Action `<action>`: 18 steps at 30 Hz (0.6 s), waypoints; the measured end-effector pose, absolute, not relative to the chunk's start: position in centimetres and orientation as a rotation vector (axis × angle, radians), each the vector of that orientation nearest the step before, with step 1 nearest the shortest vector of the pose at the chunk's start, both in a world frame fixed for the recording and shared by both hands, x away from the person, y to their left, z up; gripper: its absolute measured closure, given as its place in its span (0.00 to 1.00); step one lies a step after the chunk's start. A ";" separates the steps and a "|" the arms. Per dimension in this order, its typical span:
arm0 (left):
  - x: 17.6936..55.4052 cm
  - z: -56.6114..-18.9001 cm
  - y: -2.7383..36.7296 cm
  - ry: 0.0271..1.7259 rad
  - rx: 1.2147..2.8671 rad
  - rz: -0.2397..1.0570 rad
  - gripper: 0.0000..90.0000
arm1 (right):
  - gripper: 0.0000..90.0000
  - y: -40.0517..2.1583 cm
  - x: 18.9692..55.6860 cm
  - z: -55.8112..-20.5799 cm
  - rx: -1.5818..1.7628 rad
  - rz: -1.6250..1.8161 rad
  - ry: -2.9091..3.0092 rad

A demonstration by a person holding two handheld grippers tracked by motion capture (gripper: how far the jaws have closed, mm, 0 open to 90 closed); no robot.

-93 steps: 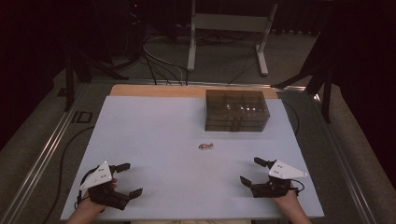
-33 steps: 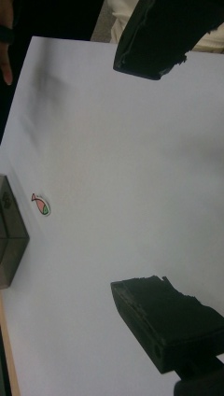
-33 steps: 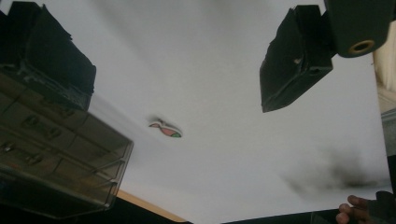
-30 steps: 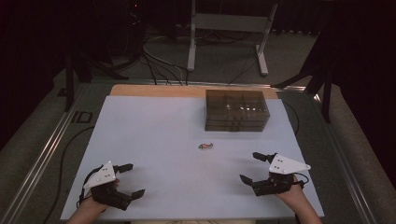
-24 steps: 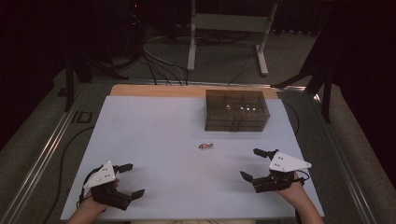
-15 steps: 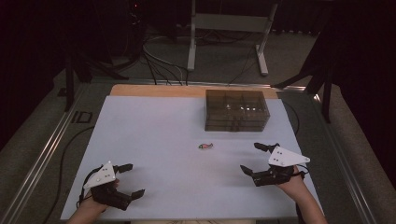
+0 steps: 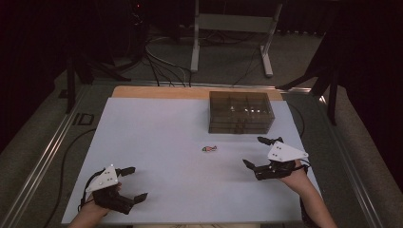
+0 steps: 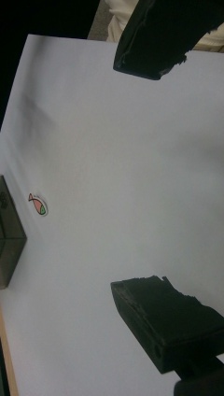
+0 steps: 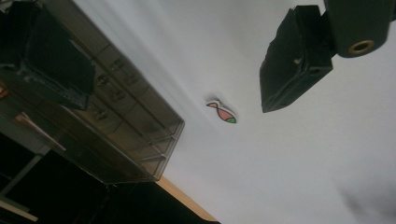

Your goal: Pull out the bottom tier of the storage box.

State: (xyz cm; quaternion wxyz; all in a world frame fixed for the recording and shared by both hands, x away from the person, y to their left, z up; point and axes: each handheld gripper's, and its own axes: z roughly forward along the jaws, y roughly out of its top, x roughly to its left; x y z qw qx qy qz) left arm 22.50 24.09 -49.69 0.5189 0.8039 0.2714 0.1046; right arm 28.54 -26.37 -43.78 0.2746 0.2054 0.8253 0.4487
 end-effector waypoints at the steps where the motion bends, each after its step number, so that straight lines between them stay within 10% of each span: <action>1: 22.5 -49.7 24.1 0.650 1.929 0.252 0.00 | 0.12 -26.3 28.6 -43.8 0.551 1.200 2.214; 18: 22.5 -49.7 24.1 0.649 1.934 0.252 0.00 | 0.12 -25.8 30.5 -44.2 0.509 1.059 2.199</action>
